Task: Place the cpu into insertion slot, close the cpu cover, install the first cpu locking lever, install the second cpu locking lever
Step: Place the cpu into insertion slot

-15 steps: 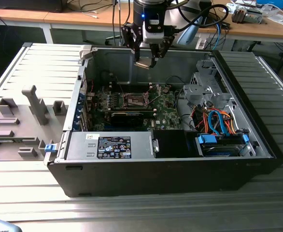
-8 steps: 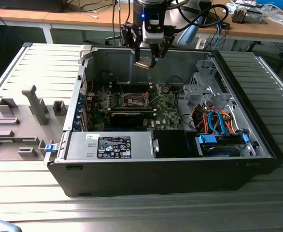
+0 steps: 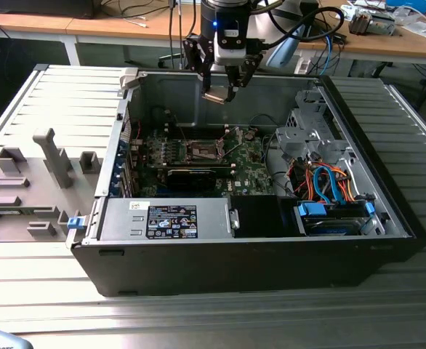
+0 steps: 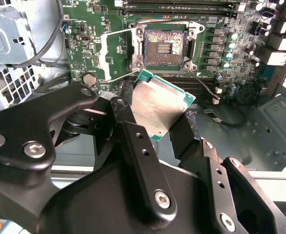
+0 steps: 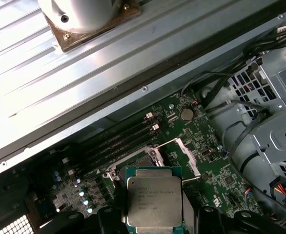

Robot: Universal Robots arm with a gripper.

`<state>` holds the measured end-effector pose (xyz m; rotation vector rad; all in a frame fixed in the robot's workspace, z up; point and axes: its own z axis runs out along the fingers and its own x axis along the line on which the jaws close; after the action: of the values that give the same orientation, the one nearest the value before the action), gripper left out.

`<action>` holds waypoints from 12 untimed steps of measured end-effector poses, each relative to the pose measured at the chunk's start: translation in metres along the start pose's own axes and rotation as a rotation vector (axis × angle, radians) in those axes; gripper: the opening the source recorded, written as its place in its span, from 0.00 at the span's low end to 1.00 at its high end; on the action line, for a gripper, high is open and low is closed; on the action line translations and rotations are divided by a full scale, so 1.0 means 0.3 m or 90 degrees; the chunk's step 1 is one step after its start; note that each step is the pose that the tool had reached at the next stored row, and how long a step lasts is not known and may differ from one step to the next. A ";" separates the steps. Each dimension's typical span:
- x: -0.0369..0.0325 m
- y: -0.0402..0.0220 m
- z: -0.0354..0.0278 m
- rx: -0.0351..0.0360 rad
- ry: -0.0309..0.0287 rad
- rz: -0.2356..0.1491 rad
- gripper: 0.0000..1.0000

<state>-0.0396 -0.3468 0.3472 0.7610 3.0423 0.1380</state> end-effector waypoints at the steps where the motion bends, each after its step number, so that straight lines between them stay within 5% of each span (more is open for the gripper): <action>1: 0.000 0.000 0.000 0.0000 0.0000 0.001 0.55; 12: 0.000 0.000 0.000 -0.0001 -0.0006 0.007 0.55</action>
<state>-0.0396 -0.3468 0.3473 0.7775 3.0377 0.1379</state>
